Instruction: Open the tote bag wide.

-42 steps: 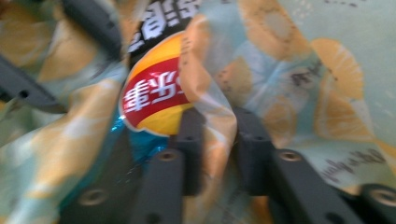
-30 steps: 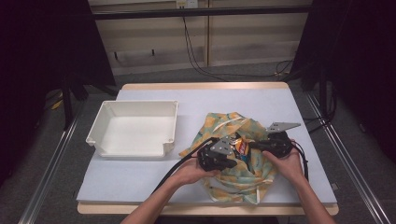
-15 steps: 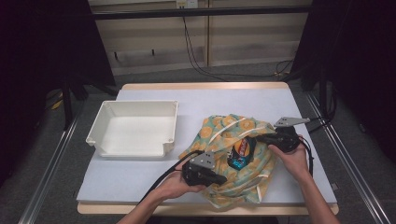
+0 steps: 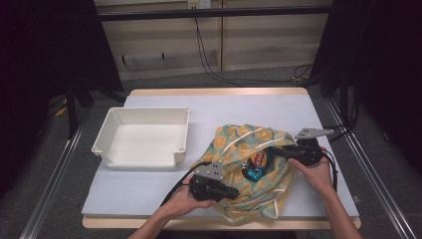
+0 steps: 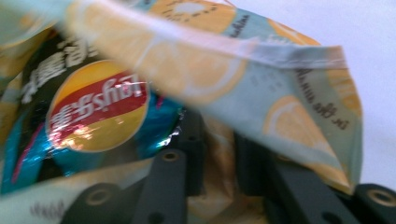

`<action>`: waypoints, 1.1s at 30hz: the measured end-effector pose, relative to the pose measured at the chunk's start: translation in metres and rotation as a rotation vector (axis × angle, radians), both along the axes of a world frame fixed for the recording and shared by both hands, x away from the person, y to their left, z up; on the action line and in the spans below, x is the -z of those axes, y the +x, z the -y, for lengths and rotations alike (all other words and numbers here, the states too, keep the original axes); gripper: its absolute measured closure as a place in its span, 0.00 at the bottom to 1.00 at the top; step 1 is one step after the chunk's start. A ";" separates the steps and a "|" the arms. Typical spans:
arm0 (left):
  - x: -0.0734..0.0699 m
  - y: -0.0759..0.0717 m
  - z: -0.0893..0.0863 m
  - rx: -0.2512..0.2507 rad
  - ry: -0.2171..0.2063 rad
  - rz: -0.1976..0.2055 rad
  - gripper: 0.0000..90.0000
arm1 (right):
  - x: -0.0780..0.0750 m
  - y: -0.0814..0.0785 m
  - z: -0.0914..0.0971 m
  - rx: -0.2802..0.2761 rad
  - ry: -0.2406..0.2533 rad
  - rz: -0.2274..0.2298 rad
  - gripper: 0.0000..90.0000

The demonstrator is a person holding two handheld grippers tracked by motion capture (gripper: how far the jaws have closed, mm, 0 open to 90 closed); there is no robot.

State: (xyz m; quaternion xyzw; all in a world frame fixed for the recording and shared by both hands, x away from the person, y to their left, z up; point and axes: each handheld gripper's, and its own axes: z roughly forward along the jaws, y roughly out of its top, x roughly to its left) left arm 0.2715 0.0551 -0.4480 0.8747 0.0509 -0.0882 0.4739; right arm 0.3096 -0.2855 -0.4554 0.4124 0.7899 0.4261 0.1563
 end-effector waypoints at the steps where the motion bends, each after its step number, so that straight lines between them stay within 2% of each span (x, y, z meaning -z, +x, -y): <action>1: -0.004 0.000 0.001 0.000 -0.007 0.006 0.90 | -0.002 -0.002 -0.001 -0.004 0.001 0.003 0.75; 2: -0.006 0.000 0.001 0.001 -0.013 0.011 0.86 | -0.004 -0.006 -0.001 -0.008 -0.001 0.012 0.72; 6: -0.018 -0.001 0.003 0.002 -0.050 -0.001 0.81 | -0.011 -0.016 -0.002 -0.011 0.014 0.028 0.66; 8: -0.025 0.000 0.003 0.000 -0.066 0.011 0.79 | -0.015 -0.021 -0.001 -0.016 0.026 0.039 0.65; 10: -0.032 0.003 0.005 -0.023 -0.083 0.011 0.78 | -0.018 -0.025 -0.001 -0.013 0.036 0.045 0.64; 12: -0.037 0.008 0.009 -0.042 -0.082 0.033 0.77 | -0.020 -0.029 -0.001 -0.020 0.034 0.047 0.63; 14: -0.040 0.014 0.017 -0.062 -0.092 0.032 0.77 | -0.019 -0.032 -0.002 -0.016 0.031 0.050 0.63; 16: -0.041 0.022 0.028 -0.087 -0.071 0.024 0.76 | -0.018 -0.035 -0.001 -0.015 0.038 0.050 0.62; 18: -0.041 0.029 0.039 -0.084 -0.059 0.017 0.76 | -0.017 -0.037 0.001 -0.009 0.044 0.051 0.62; 22: -0.043 0.035 0.059 -0.070 -0.026 0.039 0.75 | -0.016 -0.042 0.003 -0.007 0.049 0.049 0.62; 24: -0.044 0.037 0.068 -0.071 -0.001 0.055 0.76 | -0.016 -0.043 0.005 -0.005 0.053 0.052 0.62; 25: -0.043 0.040 0.073 -0.064 0.030 0.075 0.76 | -0.017 -0.044 0.006 -0.002 0.055 0.051 0.62; 26: -0.042 0.041 0.076 -0.067 0.044 0.078 0.76 | -0.017 -0.045 0.007 0.002 0.055 0.055 0.62; 29: -0.034 0.049 0.083 -0.079 0.084 0.118 0.75 | -0.017 -0.046 0.009 0.005 0.061 0.053 0.62; 31: -0.028 0.051 0.086 -0.085 0.096 0.113 0.75 | -0.016 -0.045 0.010 0.005 0.063 0.049 0.62; 33: -0.025 0.049 0.088 -0.082 0.134 0.155 0.74 | -0.015 -0.045 0.010 0.003 0.059 0.047 0.62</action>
